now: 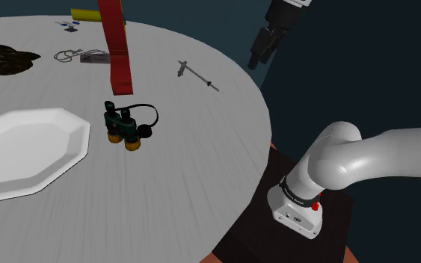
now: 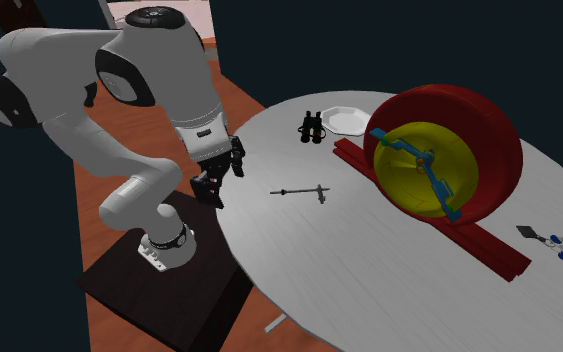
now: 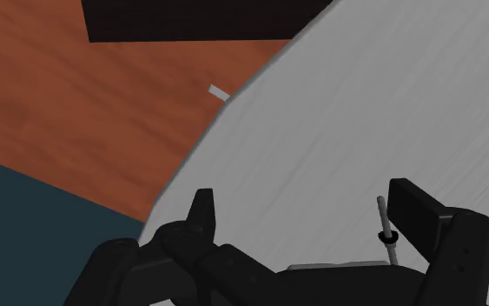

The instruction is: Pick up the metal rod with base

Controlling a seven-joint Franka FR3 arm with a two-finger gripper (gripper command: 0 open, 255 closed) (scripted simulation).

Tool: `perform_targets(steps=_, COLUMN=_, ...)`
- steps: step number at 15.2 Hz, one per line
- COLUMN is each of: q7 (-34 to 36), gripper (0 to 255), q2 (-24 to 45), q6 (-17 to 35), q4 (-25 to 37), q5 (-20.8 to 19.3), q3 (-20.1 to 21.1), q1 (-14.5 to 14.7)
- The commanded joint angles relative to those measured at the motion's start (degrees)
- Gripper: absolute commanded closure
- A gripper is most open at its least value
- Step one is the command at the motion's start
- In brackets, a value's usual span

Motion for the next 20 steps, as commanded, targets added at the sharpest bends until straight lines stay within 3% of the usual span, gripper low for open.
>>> perform_targets(steps=1, q7=0.00, gripper=0, q2=0.00, q6=0.00, q4=0.00, q5=0.00, q3=0.00, q1=0.00)
perform_targets(steps=12, q7=8.79, gripper=0, q2=10.84, q6=18.53, q4=0.08, q5=5.96, q3=9.58, q1=2.88)
perform_targets(steps=20, q7=8.17, gripper=0, q2=10.50, q6=24.21, q4=-5.96, q5=6.56, q3=10.00, q1=3.13)
